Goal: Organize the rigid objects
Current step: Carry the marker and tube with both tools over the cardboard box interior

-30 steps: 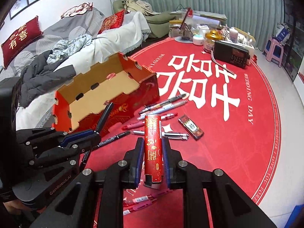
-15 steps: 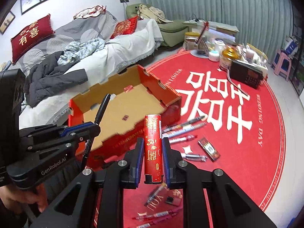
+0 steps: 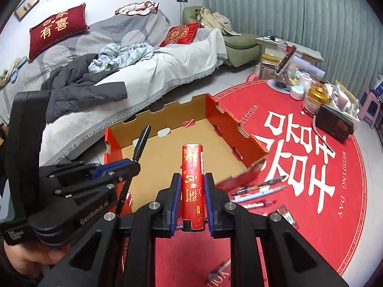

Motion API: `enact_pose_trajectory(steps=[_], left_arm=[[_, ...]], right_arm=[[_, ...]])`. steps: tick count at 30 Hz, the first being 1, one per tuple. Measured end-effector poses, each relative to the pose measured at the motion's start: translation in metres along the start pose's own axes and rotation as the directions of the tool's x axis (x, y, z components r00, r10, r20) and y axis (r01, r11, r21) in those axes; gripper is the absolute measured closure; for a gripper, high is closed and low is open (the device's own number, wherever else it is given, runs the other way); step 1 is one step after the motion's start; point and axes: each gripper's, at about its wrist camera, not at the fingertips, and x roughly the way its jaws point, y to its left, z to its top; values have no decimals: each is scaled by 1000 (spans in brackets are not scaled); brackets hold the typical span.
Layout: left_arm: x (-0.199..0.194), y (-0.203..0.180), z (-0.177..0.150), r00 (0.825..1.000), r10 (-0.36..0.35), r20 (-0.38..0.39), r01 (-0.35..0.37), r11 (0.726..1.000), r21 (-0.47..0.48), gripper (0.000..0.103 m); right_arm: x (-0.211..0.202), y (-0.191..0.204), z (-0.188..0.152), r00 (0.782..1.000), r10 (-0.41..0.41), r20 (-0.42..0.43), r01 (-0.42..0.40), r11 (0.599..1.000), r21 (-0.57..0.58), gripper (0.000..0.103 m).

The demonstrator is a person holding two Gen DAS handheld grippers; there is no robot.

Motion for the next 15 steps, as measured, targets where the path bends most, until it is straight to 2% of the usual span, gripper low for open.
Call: enact_pose_trajectory(steps=[8,15], left_arm=[[19,17,1,995,88,-38,-89,996,-27,94],[37,26,-1,993,102,-66,-105,994,-38,94]], right_arm=[[35,11,12,999,0,-47,-1,1000,-19,83],[64,14,13,995,-8,-101,5,999,-31,83]])
